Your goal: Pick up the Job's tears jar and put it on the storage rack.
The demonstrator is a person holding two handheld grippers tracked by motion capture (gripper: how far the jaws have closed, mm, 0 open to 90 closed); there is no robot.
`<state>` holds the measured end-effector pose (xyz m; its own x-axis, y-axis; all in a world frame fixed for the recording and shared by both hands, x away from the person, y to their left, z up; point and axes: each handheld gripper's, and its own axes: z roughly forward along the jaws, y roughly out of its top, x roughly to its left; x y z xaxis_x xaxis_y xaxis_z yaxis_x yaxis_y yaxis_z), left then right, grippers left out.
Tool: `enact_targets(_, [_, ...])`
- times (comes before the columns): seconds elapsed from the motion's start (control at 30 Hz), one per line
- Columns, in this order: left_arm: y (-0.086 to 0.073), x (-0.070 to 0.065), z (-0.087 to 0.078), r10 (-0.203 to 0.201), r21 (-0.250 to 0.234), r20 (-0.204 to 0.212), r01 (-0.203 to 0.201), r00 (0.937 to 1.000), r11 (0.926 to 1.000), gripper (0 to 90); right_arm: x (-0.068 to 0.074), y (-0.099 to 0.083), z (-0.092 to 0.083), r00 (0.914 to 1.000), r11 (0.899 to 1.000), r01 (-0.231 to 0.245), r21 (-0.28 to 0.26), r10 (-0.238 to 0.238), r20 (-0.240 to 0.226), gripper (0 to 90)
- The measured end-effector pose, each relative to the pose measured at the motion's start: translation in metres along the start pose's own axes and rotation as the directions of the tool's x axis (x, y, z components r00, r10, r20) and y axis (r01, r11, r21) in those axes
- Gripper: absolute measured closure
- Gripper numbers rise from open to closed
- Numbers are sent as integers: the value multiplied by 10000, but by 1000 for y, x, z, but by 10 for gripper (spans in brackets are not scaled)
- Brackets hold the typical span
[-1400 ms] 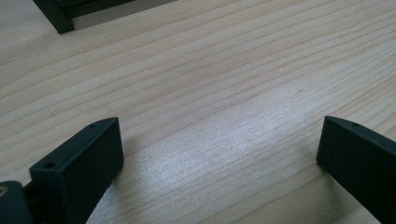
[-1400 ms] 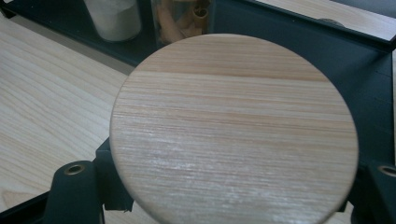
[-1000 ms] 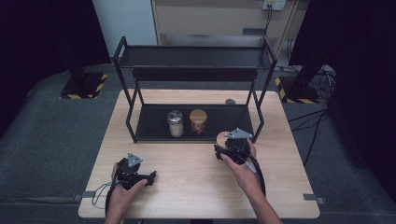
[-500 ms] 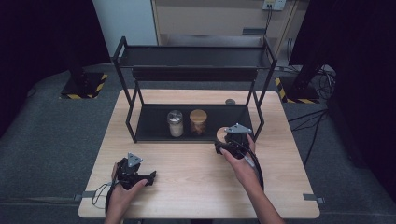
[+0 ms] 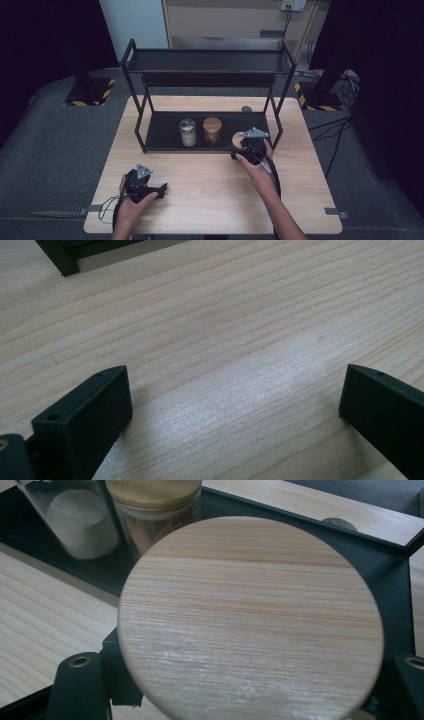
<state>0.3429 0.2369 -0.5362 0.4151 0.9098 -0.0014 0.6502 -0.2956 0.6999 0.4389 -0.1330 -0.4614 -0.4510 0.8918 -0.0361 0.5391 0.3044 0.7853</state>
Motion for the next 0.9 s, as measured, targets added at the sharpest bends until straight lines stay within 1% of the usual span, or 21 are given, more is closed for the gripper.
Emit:
enact_targets(0.3, [0, 0, 0, 0, 1, 3, 0, 10000, 10000, 0, -4, 6, 7, 9999, 10000, -59, -49, 59, 88, 259])
enact_targets(0.43, [0, 0, 0, 0, -3, 5, 0, 10000, 10000, 0, -5, 9, 10, 9999, 10000, -66, -29, 66, 94, 259])
enact_targets(0.5, [0, 0, 0, 1, -2, 4, -1, 10000, 10000, 0, -4, 9, 12, 9999, 9999, -144, -1, 144, 57, 259])
enact_targets(0.6, [0, 0, 0, 0, -3, 4, 0, 10000, 10000, 0, -4, 11, 15, 9999, 9999, -112, -40, 112, 57, 259])
enact_targets(0.67, [0, 0, 0, 0, 0, 8, 0, 10000, 10000, 0, -5, 12, 17, 9998, 9998, -188, -10, 189, 88, 259])
enact_targets(0.9, [0, 0, 0, 0, 1, 6, 0, 10000, 10000, 0, -7, 15, 23, 9996, 9997, -240, 36, 239, 169, 259])
